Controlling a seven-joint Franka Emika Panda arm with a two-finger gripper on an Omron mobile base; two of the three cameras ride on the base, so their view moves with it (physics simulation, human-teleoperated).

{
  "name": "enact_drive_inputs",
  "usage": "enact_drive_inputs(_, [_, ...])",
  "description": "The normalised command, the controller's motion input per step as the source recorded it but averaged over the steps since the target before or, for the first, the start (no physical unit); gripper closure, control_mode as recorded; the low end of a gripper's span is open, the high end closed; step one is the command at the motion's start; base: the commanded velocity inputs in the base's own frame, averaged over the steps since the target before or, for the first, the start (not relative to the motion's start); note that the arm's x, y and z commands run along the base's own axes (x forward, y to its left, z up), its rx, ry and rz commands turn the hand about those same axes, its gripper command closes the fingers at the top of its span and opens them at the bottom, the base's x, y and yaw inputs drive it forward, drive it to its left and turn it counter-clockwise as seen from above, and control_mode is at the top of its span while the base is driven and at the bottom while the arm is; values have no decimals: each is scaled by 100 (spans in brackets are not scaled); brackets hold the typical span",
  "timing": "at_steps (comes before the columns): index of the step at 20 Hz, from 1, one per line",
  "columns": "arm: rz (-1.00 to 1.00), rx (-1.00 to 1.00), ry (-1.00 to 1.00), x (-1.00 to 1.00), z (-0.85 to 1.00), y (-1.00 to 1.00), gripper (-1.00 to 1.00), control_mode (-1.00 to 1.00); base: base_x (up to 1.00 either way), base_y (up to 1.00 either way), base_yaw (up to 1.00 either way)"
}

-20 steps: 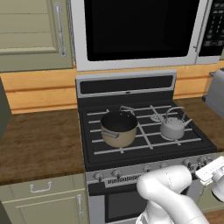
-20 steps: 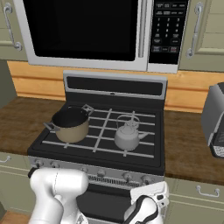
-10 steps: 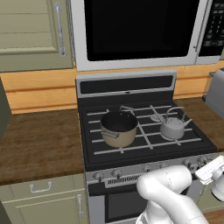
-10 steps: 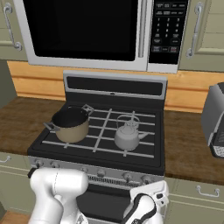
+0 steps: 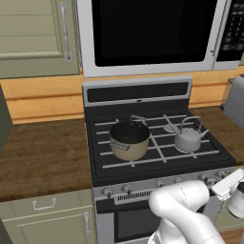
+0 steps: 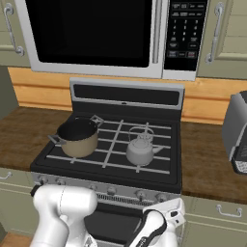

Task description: Pick the kettle from the counter and place it on a stove burner. Then turn the burner on.

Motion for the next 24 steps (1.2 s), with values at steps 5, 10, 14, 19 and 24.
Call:
enact_drive_inputs(5, [48,-37,-24,-21,14,0,100,-100,0,0,0])
enact_drive_inputs(10, [24,-18,-6,-7,9,10,-100,-100,0,0,0])
enact_drive_inputs(14, [0,0,0,0,0,0,-100,-100,0,0,0])
enact_drive_inputs(19, [0,0,-6,-8,27,0,-100,-100,0,0,0])
enact_drive_inputs(24, [0,0,-14,-55,85,-1,-100,-100,0,0,0])
